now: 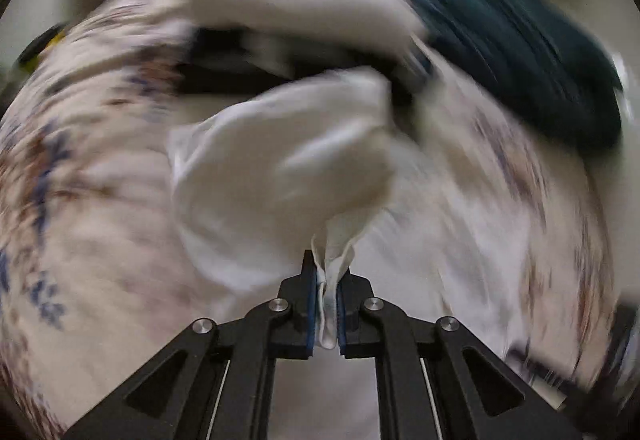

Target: Fold small clothes

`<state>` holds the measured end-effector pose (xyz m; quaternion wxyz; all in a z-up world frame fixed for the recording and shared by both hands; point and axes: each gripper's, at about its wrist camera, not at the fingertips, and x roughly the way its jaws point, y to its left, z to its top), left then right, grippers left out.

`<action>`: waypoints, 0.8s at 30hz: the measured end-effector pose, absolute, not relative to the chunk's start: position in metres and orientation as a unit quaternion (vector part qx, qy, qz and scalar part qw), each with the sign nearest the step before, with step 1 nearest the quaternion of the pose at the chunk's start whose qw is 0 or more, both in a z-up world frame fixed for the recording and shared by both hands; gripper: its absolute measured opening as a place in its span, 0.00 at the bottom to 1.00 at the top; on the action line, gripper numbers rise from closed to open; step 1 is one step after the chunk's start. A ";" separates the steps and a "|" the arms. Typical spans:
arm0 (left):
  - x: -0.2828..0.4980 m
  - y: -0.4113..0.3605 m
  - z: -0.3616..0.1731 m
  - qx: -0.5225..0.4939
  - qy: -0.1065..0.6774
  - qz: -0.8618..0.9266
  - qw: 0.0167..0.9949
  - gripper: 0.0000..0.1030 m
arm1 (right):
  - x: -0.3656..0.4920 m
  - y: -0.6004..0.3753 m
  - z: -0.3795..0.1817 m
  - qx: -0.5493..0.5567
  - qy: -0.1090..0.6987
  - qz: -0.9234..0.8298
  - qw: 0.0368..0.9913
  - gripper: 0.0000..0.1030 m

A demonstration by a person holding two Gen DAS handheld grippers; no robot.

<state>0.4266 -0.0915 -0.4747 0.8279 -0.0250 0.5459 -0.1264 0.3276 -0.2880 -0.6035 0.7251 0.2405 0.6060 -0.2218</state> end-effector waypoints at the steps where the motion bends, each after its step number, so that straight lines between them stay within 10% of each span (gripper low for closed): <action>1: 0.419 -0.109 -0.489 0.004 0.560 -0.142 0.817 0.06 | 0.327 -0.296 -0.604 0.242 0.607 -0.223 0.723 0.52; 6: 0.399 -0.124 -0.509 0.016 0.596 -0.158 0.788 0.15 | 0.320 -0.316 -0.596 0.247 0.604 -0.220 0.725 0.52; 10: 0.388 -0.102 -0.487 -0.032 0.599 -0.147 0.786 0.81 | 0.335 -0.317 -0.585 0.260 0.599 -0.180 0.736 0.52; 24: 0.470 -0.001 -0.476 -0.050 0.554 0.060 0.829 0.81 | 0.507 -0.208 -0.628 0.200 0.675 0.076 0.706 0.49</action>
